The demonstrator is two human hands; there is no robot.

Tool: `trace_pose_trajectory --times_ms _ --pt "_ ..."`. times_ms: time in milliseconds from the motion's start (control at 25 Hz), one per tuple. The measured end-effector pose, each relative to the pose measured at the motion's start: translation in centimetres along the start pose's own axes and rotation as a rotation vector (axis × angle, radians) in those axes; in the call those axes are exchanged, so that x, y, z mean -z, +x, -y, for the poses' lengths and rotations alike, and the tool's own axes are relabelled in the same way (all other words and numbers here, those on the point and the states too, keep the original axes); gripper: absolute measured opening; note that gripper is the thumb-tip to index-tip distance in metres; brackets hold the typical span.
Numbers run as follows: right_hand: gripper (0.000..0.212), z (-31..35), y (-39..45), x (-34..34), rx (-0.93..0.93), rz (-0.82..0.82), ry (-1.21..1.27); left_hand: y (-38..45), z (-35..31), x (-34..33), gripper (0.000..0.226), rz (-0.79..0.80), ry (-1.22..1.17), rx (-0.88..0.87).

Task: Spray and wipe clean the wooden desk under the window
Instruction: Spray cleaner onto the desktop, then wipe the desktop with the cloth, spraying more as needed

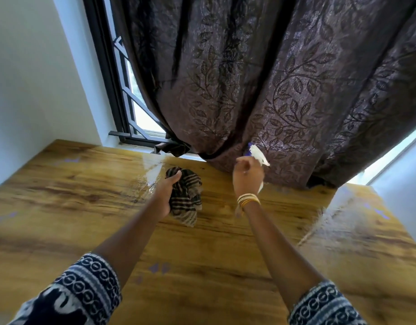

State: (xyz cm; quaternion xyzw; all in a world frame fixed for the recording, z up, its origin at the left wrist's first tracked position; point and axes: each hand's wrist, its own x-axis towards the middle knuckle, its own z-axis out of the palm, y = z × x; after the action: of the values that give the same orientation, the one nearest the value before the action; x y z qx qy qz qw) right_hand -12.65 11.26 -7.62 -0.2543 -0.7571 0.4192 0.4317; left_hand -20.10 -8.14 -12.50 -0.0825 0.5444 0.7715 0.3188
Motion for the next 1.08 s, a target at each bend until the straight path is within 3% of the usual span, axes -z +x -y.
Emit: trace_pose_trajectory --times_ms 120,160,240,320,520,640,840,920,1080 --pt "0.017 1.9 -5.0 -2.3 -0.21 0.516 0.087 -1.9 0.7 1.0 0.067 -0.057 0.014 -0.024" --pt "0.029 2.5 -6.5 -3.0 -0.338 0.683 0.136 -2.6 0.8 1.6 0.07 -0.077 0.003 -0.036" --pt "0.05 3.3 -9.6 -4.3 -0.649 0.987 0.349 -4.4 0.9 2.9 0.059 -0.114 -0.021 -0.062" --pt "0.046 3.9 -12.2 -5.0 -0.831 1.213 0.54 -6.7 0.8 4.7 0.048 -0.17 -0.047 -0.1" --pt "0.036 5.7 -16.7 -7.5 -0.64 1.439 0.471 -12.4 0.6 10.8 0.038 -0.368 0.046 -0.178" --pt "0.058 7.6 -19.6 -9.6 -0.643 1.492 0.437 -14.5 0.4 13.9 0.039 -0.472 0.09 -0.209" --pt "0.027 11.2 -22.7 -13.9 -0.667 1.381 0.425 -15.5 -1.9 19.9 0.038 -0.584 0.278 -0.264" --pt "0.033 12.5 -22.8 -16.8 -0.432 1.251 0.284 -15.9 -2.8 23.6 0.034 -0.601 0.383 -0.261" --pt "0.053 14.6 -22.4 -22.4 0.307 0.96 -0.325 -15.9 -3.5 31.3 0.019 -0.672 0.578 -0.3"
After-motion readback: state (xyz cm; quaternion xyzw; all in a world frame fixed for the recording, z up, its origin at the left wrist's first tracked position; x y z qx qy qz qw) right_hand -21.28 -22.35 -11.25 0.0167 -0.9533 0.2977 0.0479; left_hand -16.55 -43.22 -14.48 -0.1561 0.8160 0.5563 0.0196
